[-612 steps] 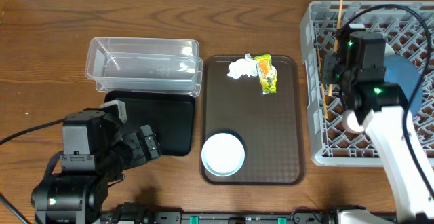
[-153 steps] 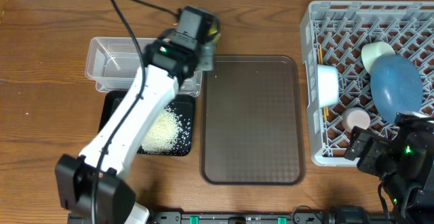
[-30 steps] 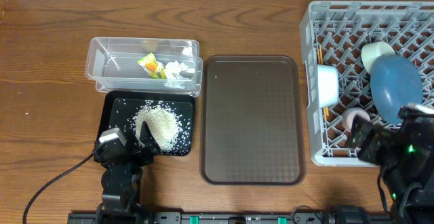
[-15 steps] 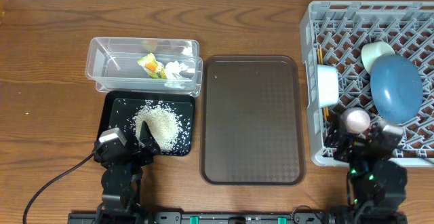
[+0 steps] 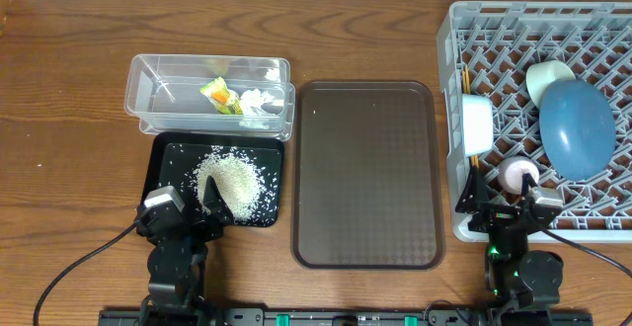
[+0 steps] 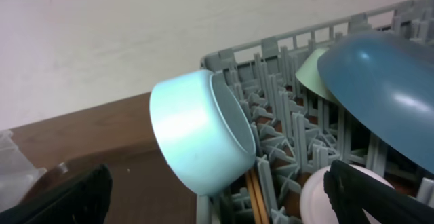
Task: Sort waste into correct bins and load items into the dishwasher rack
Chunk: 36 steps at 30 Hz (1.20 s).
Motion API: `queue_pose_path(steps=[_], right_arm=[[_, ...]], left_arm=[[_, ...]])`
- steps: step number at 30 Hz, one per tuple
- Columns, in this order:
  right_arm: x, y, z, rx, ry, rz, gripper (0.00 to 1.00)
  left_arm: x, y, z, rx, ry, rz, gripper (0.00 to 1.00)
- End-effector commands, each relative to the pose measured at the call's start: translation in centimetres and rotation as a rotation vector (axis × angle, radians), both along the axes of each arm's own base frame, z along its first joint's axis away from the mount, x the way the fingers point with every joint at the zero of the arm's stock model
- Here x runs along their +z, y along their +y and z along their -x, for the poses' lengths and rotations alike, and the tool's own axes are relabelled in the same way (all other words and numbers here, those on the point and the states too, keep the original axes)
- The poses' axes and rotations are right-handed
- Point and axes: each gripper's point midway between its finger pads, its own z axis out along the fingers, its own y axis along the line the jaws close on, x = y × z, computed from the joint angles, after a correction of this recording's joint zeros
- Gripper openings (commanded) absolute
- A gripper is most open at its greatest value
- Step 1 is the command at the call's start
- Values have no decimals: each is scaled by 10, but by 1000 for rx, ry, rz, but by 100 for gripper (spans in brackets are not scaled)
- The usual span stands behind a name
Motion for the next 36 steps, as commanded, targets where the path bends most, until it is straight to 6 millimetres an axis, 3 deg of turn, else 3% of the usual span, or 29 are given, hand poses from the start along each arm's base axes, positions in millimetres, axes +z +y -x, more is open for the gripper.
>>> queue_pose_path(steps=[1, 30, 36], right_arm=[[0, -4, 0, -31, -12, -8, 99], [-2, -4, 0, -29, -4, -7, 99], [-2, -4, 0, -29, -4, -7, 99]], left_arm=[[-10, 1, 0, 6, 20, -11, 96], [-10, 2, 0, 8, 20, -15, 96], [12, 34, 3, 181, -60, -73, 96]])
